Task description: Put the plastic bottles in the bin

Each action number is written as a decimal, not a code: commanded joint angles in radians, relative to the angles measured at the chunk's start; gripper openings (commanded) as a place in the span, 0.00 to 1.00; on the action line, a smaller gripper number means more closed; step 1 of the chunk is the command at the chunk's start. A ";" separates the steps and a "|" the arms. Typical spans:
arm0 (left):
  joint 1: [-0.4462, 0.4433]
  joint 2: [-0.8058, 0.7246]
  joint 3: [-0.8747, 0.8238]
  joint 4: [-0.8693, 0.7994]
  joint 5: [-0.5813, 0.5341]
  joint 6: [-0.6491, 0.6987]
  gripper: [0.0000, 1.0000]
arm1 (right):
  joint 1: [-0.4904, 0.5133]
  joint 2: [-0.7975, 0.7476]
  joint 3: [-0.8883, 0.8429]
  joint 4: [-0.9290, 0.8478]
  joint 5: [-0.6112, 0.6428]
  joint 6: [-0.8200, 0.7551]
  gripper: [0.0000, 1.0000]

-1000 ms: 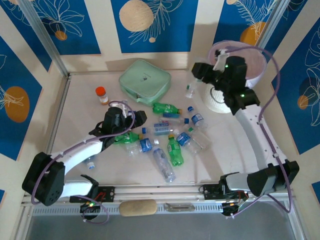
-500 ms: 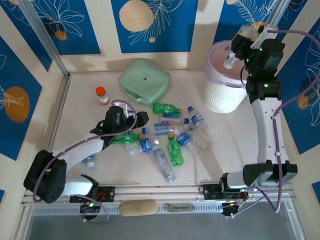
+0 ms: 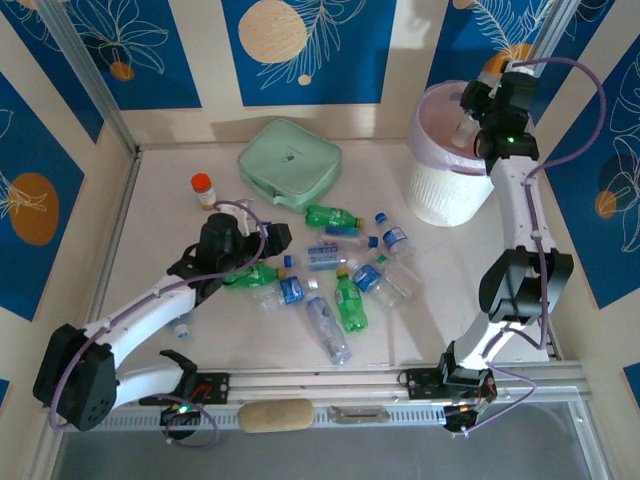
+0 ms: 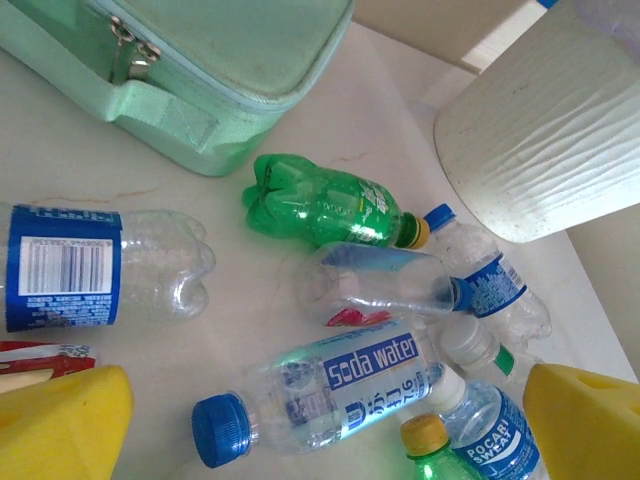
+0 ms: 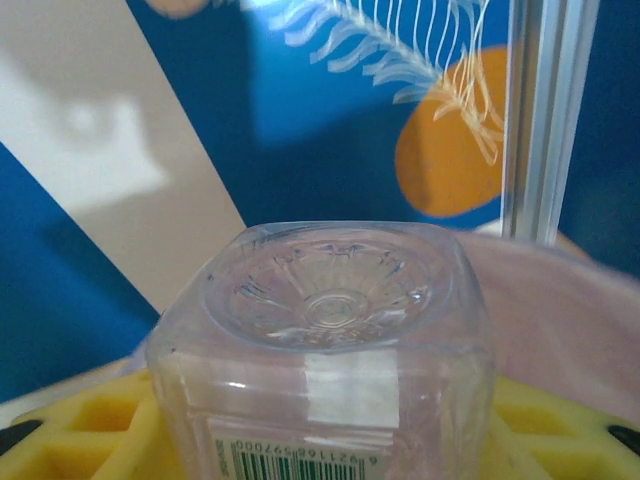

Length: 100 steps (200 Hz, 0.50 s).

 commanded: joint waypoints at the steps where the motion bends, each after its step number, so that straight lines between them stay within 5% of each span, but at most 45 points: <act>1: 0.008 -0.031 -0.020 -0.047 -0.044 0.030 1.00 | 0.028 0.015 0.024 -0.024 -0.005 0.010 0.56; 100: 0.009 -0.029 -0.017 -0.060 -0.058 0.044 1.00 | 0.058 0.076 0.050 -0.099 -0.007 0.018 0.64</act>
